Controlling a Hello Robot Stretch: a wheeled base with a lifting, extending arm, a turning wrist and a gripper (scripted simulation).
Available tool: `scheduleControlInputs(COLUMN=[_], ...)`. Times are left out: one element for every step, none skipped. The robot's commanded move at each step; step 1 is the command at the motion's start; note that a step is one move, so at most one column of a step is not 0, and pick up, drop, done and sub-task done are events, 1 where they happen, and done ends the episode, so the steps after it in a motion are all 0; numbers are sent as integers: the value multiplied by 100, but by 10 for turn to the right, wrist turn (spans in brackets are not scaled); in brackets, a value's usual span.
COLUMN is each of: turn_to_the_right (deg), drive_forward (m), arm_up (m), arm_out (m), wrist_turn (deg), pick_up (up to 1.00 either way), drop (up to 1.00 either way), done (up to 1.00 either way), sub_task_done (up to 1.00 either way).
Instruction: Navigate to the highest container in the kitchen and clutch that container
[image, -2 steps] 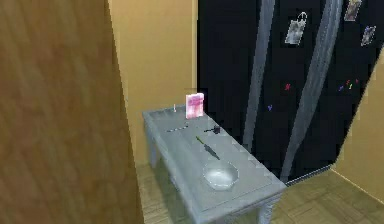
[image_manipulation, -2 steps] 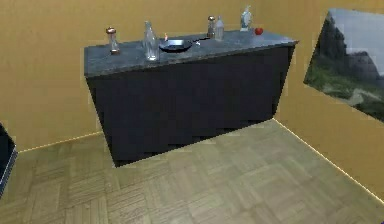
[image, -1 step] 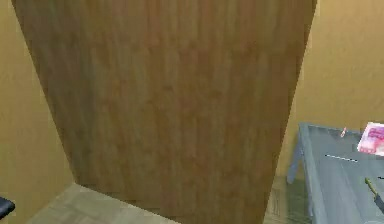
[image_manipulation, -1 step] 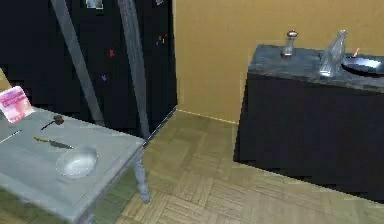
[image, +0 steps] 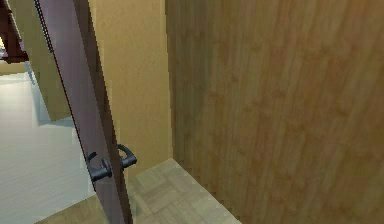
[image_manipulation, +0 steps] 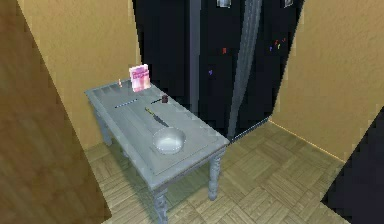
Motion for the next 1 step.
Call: scheduleControlInputs(turn_to_the_right=[0], drive_forward=[0], arm_up=[50], arm_out=[0], wrist_turn=[0], pick_up=[0], drop=[0], done=[0], sub_task_done=[0])
